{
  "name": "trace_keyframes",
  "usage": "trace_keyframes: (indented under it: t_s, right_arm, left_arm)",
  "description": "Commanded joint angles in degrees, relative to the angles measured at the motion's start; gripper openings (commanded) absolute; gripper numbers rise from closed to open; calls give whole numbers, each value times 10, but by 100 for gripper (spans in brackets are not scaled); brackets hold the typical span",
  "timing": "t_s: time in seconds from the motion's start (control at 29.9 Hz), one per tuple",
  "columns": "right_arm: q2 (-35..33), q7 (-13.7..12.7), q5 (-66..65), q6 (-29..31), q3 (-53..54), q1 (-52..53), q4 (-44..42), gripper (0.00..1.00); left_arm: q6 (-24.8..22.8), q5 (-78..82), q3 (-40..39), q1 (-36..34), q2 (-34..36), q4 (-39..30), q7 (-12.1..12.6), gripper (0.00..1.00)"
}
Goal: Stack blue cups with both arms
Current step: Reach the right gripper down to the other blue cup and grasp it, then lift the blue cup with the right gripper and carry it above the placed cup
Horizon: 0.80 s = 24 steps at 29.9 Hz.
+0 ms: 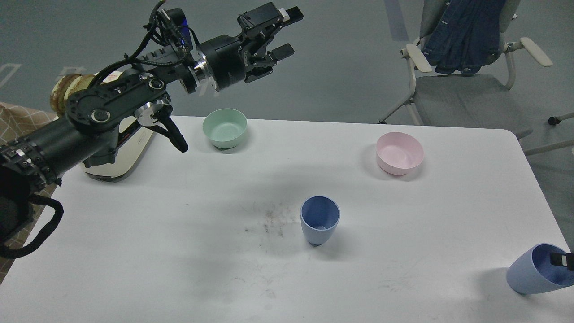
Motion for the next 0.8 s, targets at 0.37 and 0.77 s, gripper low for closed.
trace_keyframes:
  t_s: [0.37, 0.77]
  right_arm:
    - [13, 0, -1, -2, 1, -18, -5, 0]
    - [-11, 0, -2, 8, 102, 6, 31, 0]
  left_arm:
    - [0, 1, 0, 1, 0, 0, 0, 94]
    - [1, 1, 0, 3, 0, 0, 0, 94]
